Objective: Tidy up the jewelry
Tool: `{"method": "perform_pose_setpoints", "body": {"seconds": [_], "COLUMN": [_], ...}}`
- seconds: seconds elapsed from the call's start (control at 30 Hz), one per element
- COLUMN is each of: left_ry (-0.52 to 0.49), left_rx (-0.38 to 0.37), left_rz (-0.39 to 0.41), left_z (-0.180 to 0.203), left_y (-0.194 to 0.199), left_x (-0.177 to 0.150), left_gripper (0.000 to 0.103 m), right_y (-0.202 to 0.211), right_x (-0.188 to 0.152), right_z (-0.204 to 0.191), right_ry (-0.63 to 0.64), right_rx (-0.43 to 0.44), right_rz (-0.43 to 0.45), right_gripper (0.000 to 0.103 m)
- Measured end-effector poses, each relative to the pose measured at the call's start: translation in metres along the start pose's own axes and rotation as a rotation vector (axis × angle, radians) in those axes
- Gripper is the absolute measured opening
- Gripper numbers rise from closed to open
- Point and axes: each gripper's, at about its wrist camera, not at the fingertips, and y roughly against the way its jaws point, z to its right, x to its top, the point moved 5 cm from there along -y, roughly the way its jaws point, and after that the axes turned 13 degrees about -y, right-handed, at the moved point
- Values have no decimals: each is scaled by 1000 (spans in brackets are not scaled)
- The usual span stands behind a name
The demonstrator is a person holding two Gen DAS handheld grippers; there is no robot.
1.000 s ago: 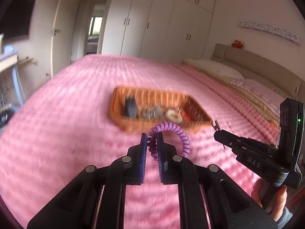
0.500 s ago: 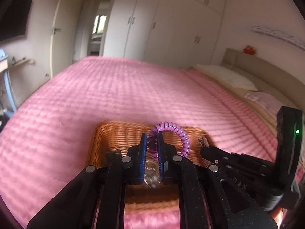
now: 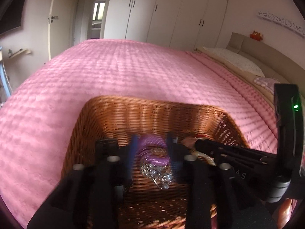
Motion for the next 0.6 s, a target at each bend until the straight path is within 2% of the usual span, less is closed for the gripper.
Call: {"method": "perform_pose_setpoints", "body": {"seconds": [0.07,0.17,0.3,0.5,0.53,0.6], "left_ry": [-13,-15,-26,-66,-72,-82], "left_rx": [-10,-34,-39,0,3,29], "left_rz": [23,64,120,200,211,250], "left_z": [4,9,16,27,29,32], "left_y": [9,30,67,138,148,175], "left_x": [4,11,14,8,7,2], "left_gripper": [33,38,40,54,61,72], "right_y": [12,29,61,127,140,163], "right_x": [-1,-3,-11,-39,-46,-60], "right_z": [2,1,0,-15,-18,-24], "right_ry": [0,1,-6,48,63,83], "right_rx": [11,36,62,88,88,93], "right_rz": [19,38,63,159,184,236], "right_gripper": [24,24,24,25,29,45]}}
